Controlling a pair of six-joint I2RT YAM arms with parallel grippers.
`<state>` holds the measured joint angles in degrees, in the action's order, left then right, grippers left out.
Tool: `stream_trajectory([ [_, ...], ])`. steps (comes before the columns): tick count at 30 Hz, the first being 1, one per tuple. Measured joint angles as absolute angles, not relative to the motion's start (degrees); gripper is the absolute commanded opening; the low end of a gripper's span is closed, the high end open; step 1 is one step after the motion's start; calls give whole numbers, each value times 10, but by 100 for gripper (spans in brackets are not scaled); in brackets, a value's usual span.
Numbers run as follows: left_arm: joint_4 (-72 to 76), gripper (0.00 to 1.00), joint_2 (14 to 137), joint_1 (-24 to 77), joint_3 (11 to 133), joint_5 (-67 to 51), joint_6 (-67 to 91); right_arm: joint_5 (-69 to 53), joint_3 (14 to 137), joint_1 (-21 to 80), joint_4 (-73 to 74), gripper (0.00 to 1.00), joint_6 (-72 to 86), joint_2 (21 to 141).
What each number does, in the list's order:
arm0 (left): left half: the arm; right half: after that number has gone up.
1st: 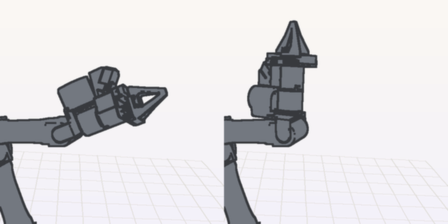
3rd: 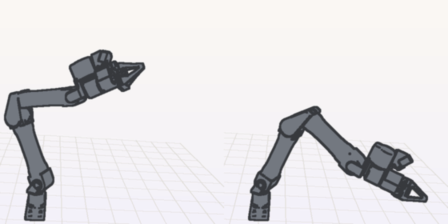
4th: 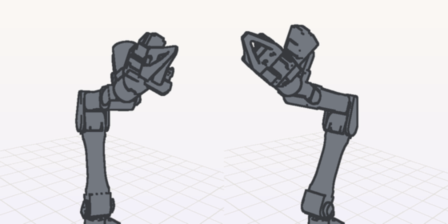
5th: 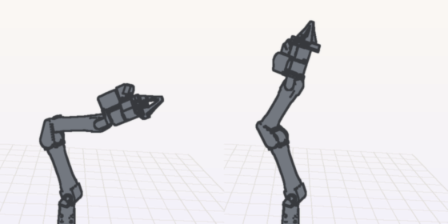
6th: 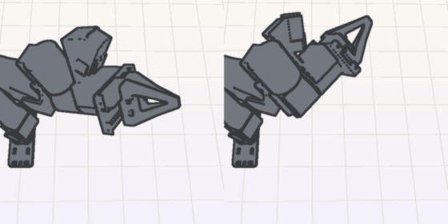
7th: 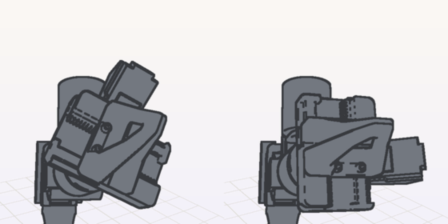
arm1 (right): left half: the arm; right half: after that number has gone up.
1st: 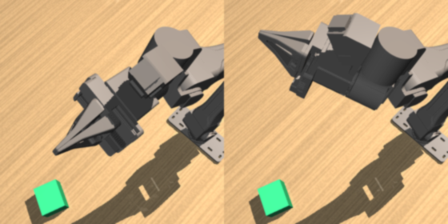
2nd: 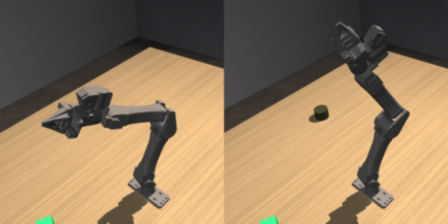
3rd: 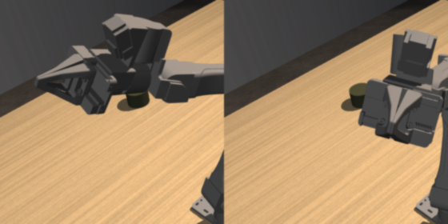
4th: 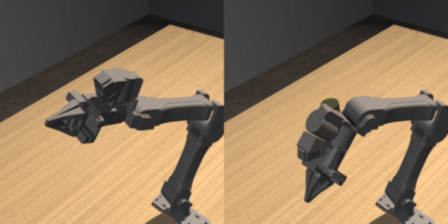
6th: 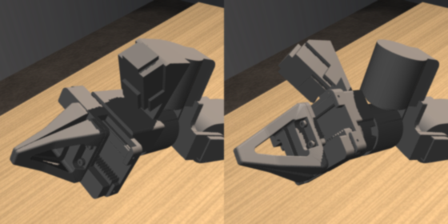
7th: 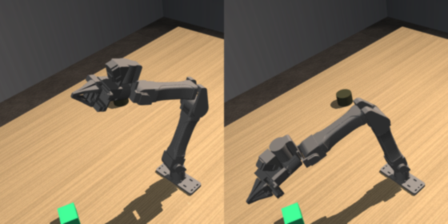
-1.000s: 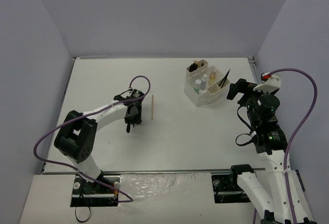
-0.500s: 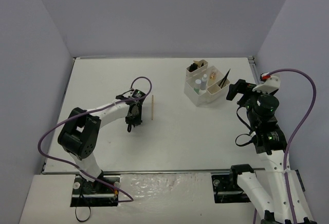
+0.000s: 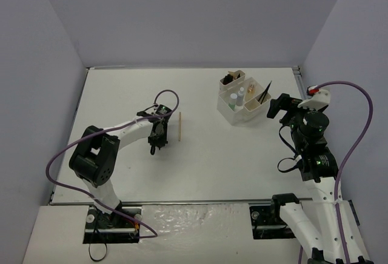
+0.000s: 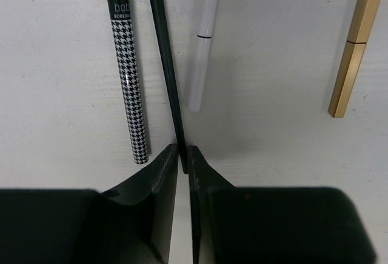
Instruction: Organize the makeup
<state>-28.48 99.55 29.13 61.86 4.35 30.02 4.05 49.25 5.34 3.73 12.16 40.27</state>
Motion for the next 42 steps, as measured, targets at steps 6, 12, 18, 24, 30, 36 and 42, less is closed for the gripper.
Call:
stream_trajectory([
  [6,-287,0,1002,291,626,43,300,41,493,53,37,100,122,403],
  [12,-290,0,1002,290,628,43,300,41,493,53,37,100,121,403],
  [18,-296,0,1001,289,629,43,300,41,493,53,37,100,121,403],
  [24,-313,0,955,289,633,43,300,12,493,59,37,100,118,403],
  [30,-293,0,833,310,643,46,285,-102,513,74,40,99,113,428],
  [36,-224,0,734,374,633,27,232,-246,549,82,38,98,121,483],
  [42,-150,0,679,458,613,4,150,-343,575,105,34,96,150,531],
])
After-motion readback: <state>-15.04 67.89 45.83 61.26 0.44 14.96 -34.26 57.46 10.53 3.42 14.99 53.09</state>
